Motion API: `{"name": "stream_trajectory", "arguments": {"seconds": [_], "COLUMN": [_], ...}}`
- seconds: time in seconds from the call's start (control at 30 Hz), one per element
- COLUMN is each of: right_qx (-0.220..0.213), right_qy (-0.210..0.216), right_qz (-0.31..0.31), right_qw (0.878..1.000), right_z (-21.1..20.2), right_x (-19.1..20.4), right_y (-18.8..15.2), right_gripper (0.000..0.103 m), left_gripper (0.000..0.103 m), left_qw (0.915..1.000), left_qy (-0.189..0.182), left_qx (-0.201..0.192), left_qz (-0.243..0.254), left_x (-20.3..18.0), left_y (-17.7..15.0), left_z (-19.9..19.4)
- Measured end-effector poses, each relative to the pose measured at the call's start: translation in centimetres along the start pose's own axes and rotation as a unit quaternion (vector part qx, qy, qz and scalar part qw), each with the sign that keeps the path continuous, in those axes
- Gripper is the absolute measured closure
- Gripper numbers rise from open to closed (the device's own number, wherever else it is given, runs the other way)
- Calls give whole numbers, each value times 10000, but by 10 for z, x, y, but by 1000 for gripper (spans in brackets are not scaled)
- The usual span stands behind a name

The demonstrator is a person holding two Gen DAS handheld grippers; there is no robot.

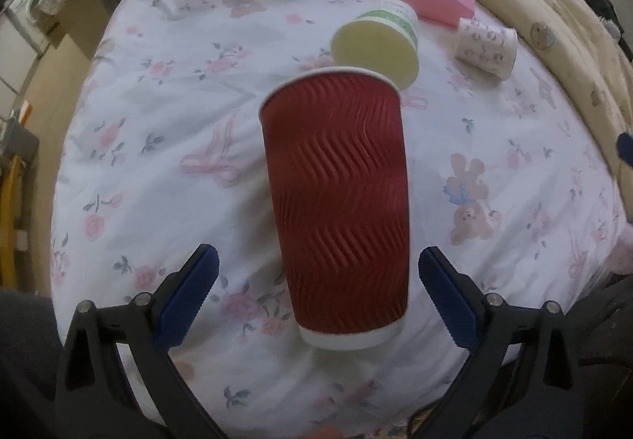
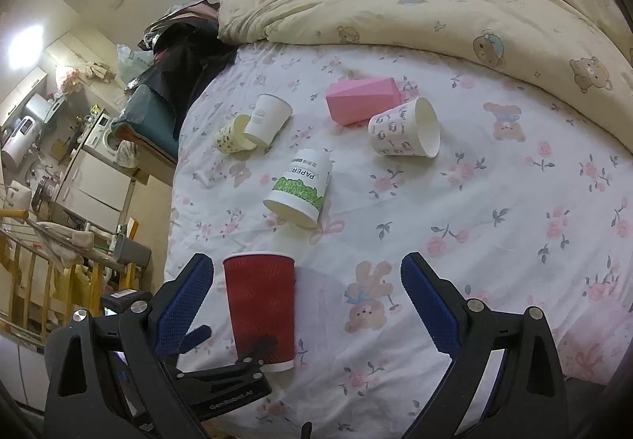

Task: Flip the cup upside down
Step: 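Grasp the red cup's body with the left gripper, then lift and rotate the red cup with the left gripper, rim facing down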

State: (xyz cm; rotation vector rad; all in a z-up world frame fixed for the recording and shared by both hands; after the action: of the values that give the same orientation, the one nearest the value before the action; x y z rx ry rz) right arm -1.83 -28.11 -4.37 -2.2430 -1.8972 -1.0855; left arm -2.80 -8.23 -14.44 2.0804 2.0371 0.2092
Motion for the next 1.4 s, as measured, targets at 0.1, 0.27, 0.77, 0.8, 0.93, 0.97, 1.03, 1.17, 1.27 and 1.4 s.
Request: {"name": "stream_trajectory", "arguments": {"seconds": [0.1, 0.27, 0.77, 0.8, 0.93, 0.97, 1.03, 1.17, 1.27, 1.4], "right_qx": [6, 36, 46, 49, 56, 47, 39, 39, 25, -42], "right_qy": [16, -17, -68, -70, -74, -78, -99, -153, -221, -284], "right_qz": [38, 33, 16, 12, -2, -16, -50, -131, -222, -378], "right_qw": [10000, 10000, 10000, 10000, 10000, 10000, 9999, 9998, 9995, 9989], "right_z": [0, 2, 2, 3, 5, 6, 7, 10, 13, 14], "right_x": [-1, -1, 0, 0, -1, -1, 1, 6, 11, 18], "right_y": [0, 1, -1, -1, 0, 0, 0, 0, -1, -1], "right_gripper": [5, 5, 5, 5, 5, 5, 5, 5, 5, 5], "left_gripper": [15, 29, 39, 39, 39, 39, 39, 39, 39, 39], "left_qw": [10000, 9991, 9983, 9983, 9984, 9985, 9981, 9982, 9978, 9974], "left_qy": [-80, -362, -537, -557, -551, -512, -588, -546, -513, -609], "left_qx": [-40, 198, 167, 134, -112, -181, -167, -220, -412, -368], "left_qz": [24, 5, -145, -125, -33, -32, -18, -89, -59, -84], "left_x": [-3, -7, 10, 12, 26, 30, 39, 53, 57, 63], "left_y": [1, 1, 12, 13, 27, 30, 33, 36, 36, 33], "left_z": [5, 14, -26, -32, -59, -66, -74, -83, -85, -74]}}
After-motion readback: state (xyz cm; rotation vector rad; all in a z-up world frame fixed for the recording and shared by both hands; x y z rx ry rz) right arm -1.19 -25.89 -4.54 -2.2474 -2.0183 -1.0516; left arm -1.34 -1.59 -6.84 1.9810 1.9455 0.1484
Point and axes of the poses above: each gripper's, at about its wrist camera, not at the fingertips, and z roughly the way its jaws point, x to its left, y to its top, the point moved 2 cm from there along z, roughly the way its jaws point, and after that the axes turned 2 degrees about x, right-handed, at the moved point
